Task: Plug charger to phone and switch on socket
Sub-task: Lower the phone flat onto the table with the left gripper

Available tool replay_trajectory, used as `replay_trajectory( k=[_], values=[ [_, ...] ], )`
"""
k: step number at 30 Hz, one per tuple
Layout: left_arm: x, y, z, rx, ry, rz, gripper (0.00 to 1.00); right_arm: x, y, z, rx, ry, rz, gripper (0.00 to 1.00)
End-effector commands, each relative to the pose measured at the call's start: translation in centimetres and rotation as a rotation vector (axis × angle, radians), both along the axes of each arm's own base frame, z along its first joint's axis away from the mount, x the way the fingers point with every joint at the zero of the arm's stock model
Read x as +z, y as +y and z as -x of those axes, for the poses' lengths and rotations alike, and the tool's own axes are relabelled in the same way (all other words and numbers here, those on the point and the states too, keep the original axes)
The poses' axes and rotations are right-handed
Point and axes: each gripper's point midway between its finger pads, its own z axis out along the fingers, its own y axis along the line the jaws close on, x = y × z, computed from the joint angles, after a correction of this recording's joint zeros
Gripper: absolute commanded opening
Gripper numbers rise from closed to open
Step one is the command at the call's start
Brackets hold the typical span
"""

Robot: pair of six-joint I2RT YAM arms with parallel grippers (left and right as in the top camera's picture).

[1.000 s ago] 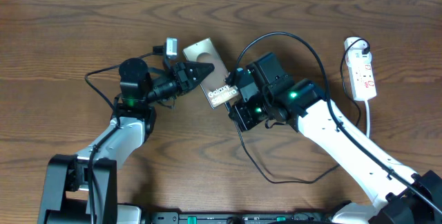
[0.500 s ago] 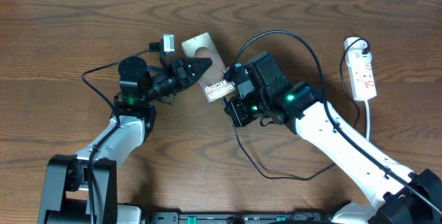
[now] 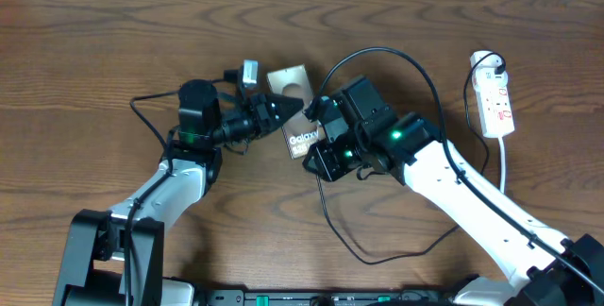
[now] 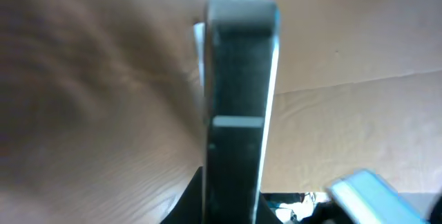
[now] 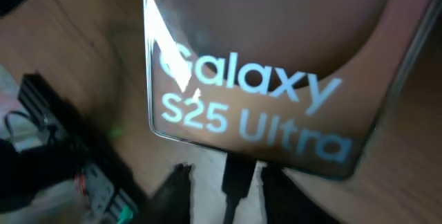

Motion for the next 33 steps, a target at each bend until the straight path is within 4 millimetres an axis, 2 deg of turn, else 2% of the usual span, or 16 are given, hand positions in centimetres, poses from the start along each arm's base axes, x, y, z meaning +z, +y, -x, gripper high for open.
replay_trajectory(
  k=[1, 4, 9, 11, 14, 19, 28, 33],
  values=[
    [-1.0, -0.4, 0.9, -0.024, 0.033, -0.021, 0.08, 3.0, -0.3, -0.8, -0.014, -0.076, -0.033, 0.41],
    [-1.6, -0.1, 0.4, 0.016, 0.058, -0.042, 0.07, 4.2, -1.3, -0.4, -0.03, -0.088, -0.04, 0.47],
    [-0.4, -0.8, 0.2, -0.04, -0.009, -0.048, 0.07, 6.5, -4.1, -0.4, -0.096, -0.159, -0.02, 0.6],
    [-0.8, -1.5, 0.3, -0.086, -0.008, -0.082, 0.07, 7.3, -5.3, -0.4, -0.128, -0.193, 0.001, 0.64],
    [-2.7, -2.8, 0.1, -0.164, 0.022, -0.161, 0.07, 8.2, -6.9, -0.1, -0.166, -0.238, 0.033, 0.69],
    [-5.2, -3.9, -0.8, -0.27, 0.078, -0.219, 0.07, 8.8, -8.0, 0.2, -0.192, -0.268, 0.061, 0.75],
    [-9.8, -3.8, -1.3, -0.358, 0.106, -0.299, 0.07, 8.4, -8.6, 0.4, -0.2, -0.259, 0.09, 0.77],
    [-10.5, -3.7, -1.2, -0.381, 0.067, -0.312, 0.07, 8.5, -8.6, 0.3, -0.203, -0.263, 0.091, 0.79]
  ],
)
